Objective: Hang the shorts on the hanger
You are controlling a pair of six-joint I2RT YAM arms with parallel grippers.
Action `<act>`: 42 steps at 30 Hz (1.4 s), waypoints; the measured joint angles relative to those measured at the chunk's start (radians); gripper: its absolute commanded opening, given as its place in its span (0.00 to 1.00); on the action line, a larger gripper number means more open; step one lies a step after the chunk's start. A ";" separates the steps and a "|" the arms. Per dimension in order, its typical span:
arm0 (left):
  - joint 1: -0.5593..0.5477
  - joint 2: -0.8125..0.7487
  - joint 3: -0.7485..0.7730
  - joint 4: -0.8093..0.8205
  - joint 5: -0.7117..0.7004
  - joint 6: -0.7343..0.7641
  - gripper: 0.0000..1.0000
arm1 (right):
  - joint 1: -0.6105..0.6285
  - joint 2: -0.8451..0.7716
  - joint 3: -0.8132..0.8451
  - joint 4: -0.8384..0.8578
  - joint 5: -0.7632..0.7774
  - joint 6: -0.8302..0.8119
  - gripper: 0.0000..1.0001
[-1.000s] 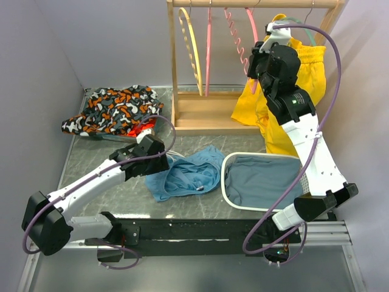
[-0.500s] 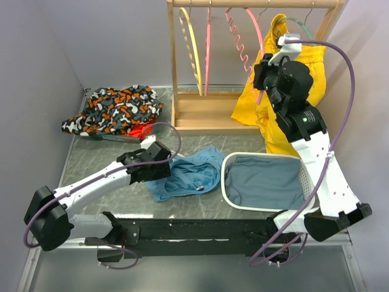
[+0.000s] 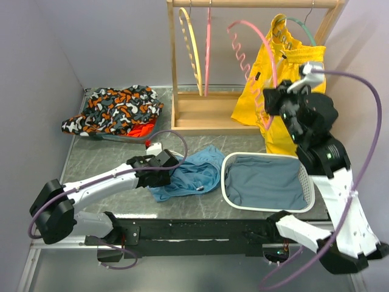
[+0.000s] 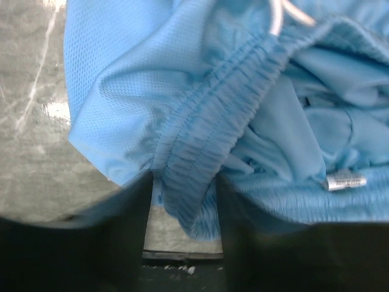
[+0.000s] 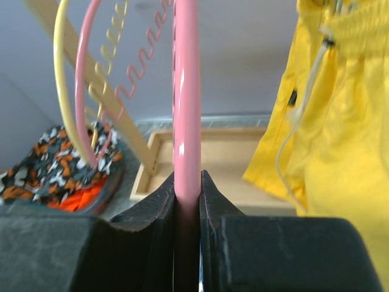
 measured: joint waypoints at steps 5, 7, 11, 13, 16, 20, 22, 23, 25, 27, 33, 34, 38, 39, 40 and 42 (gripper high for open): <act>0.001 0.034 -0.003 0.002 -0.038 -0.037 0.01 | 0.027 -0.172 -0.168 -0.105 -0.053 0.089 0.00; 0.007 0.037 -0.001 0.001 -0.053 -0.044 0.01 | 0.053 -0.270 -0.269 -0.176 -0.097 0.135 0.00; 0.069 0.052 0.043 -0.001 -0.072 -0.036 0.01 | 0.154 -0.362 -0.360 -0.279 -0.143 0.198 0.00; 0.115 0.057 0.073 0.005 -0.075 -0.018 0.01 | 0.215 -0.385 -0.376 -0.326 -0.162 0.223 0.00; 0.201 0.078 0.128 0.026 -0.071 0.018 0.01 | 0.288 -0.397 -0.399 -0.372 -0.202 0.257 0.00; 0.262 0.121 0.193 0.041 -0.067 0.069 0.01 | 0.364 -0.409 -0.453 -0.405 -0.233 0.291 0.00; 0.268 0.143 0.220 0.043 -0.065 0.090 0.01 | 0.389 -0.410 -0.475 -0.431 -0.249 0.301 0.00; 0.271 0.154 0.231 0.043 -0.063 0.098 0.01 | 0.399 -0.412 -0.484 -0.439 -0.258 0.302 0.00; 0.276 0.167 0.246 0.043 -0.058 0.112 0.01 | 0.411 -0.417 -0.499 -0.445 -0.270 0.304 0.00; 0.282 0.170 0.251 0.042 -0.051 0.123 0.01 | 0.420 -0.420 -0.509 -0.448 -0.275 0.304 0.00; 0.293 0.168 0.259 0.045 -0.020 0.163 0.01 | 0.435 -0.416 -0.531 -0.437 -0.288 0.298 0.00; 0.292 0.166 0.259 0.045 -0.008 0.171 0.01 | 0.444 -0.415 -0.539 -0.427 -0.289 0.296 0.00; 0.292 0.127 0.259 0.048 0.038 0.214 0.01 | 0.498 -0.397 -0.573 -0.357 -0.287 0.293 0.00; 0.291 0.109 0.258 0.048 0.048 0.220 0.01 | 0.516 -0.388 -0.581 -0.335 -0.285 0.293 0.00; 0.290 0.088 0.257 0.048 0.058 0.231 0.01 | 0.540 -0.378 -0.591 -0.307 -0.276 0.290 0.00; 0.281 0.039 0.254 0.048 0.070 0.250 0.01 | 0.589 -0.356 -0.614 -0.250 -0.243 0.283 0.00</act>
